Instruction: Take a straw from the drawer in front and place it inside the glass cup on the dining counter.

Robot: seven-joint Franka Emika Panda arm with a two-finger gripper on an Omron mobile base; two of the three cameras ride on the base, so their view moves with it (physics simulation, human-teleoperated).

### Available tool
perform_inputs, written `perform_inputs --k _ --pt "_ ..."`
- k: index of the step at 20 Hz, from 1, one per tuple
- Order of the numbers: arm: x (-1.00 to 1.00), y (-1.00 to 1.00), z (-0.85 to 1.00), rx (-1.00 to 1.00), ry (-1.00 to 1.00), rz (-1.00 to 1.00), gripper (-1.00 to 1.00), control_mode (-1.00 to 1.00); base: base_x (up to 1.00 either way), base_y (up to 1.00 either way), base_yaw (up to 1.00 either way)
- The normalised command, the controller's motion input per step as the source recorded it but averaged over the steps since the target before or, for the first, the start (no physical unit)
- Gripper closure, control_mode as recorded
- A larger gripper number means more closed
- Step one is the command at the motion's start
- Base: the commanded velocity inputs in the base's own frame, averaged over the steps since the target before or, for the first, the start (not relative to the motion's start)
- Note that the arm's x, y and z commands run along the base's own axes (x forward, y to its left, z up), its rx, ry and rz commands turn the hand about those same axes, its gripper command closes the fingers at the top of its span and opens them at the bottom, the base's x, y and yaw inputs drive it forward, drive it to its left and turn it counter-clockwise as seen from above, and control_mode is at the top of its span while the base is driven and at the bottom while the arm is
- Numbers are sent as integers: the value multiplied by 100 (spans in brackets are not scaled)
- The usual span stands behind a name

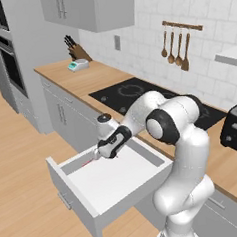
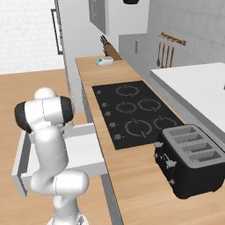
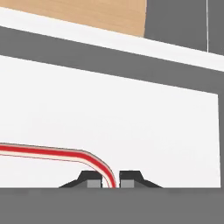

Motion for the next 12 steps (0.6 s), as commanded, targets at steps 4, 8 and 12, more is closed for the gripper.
perform_inputs --k 4,8,12 --pt "-24 0 100 4 0 -9 100 -100 0 0 0" --pt "-30 0 100 3 0 -9 100 -100 0 0 0" --pt "-40 0 100 0 0 -10 100 -100 0 0 0"
